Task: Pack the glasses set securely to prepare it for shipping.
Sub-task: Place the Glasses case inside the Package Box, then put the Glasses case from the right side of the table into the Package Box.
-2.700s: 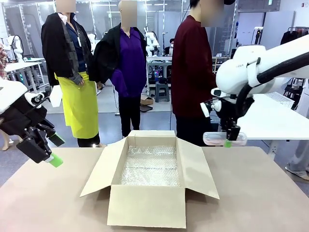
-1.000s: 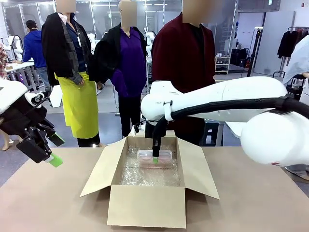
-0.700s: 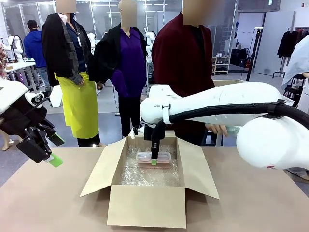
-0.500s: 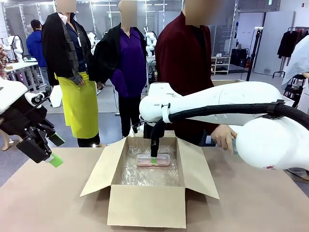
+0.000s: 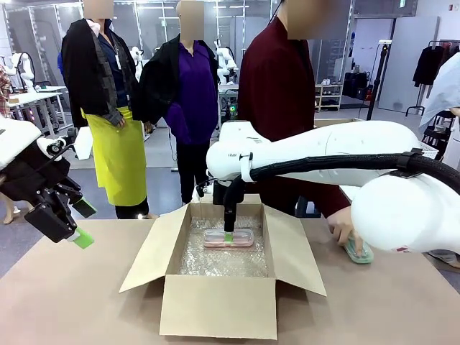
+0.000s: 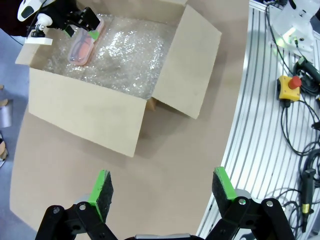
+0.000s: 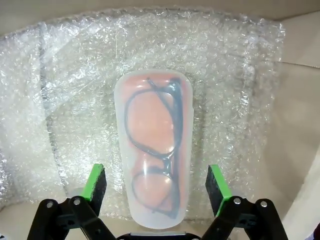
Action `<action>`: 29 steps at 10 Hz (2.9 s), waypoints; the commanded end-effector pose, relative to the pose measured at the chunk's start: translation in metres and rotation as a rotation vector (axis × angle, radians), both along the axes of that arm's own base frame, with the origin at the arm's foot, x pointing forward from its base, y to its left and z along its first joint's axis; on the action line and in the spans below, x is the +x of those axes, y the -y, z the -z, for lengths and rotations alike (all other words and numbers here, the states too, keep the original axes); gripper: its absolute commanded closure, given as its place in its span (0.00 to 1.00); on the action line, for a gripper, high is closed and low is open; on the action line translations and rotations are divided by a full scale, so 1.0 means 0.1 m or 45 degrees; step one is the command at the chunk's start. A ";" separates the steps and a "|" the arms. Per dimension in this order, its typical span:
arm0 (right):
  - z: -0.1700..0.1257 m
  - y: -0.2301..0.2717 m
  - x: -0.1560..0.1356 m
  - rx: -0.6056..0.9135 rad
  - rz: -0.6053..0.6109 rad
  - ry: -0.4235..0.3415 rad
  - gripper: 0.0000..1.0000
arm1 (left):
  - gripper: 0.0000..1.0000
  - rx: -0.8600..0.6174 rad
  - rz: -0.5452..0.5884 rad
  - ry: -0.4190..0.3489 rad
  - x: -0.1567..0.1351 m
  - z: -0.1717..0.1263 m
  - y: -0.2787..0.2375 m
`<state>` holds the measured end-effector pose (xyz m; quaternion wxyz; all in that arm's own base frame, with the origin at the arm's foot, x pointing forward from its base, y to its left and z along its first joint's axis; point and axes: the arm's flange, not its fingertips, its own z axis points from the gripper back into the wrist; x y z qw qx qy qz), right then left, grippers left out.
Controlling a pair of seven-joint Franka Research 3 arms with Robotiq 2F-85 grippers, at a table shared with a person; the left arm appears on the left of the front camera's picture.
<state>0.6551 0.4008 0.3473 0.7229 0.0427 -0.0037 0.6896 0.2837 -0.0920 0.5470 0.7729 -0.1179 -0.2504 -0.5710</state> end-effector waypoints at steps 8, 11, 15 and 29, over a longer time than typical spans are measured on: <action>0.01 0.01 0.01 0.005 0.010 -0.005 0.00 | 0.00 0.007 0.018 0.011 0.00 0.00 -0.02; 0.01 0.01 0.01 0.005 0.010 -0.005 0.00 | 0.00 0.007 0.018 0.011 0.00 0.00 -0.02; 0.01 0.03 0.02 0.000 0.007 -0.002 0.00 | 0.00 0.007 0.018 0.011 0.00 0.00 -0.02; -1.61 2.25 -1.55 0.219 1.097 0.089 0.00 | 0.00 0.007 0.018 0.011 0.00 0.00 -0.02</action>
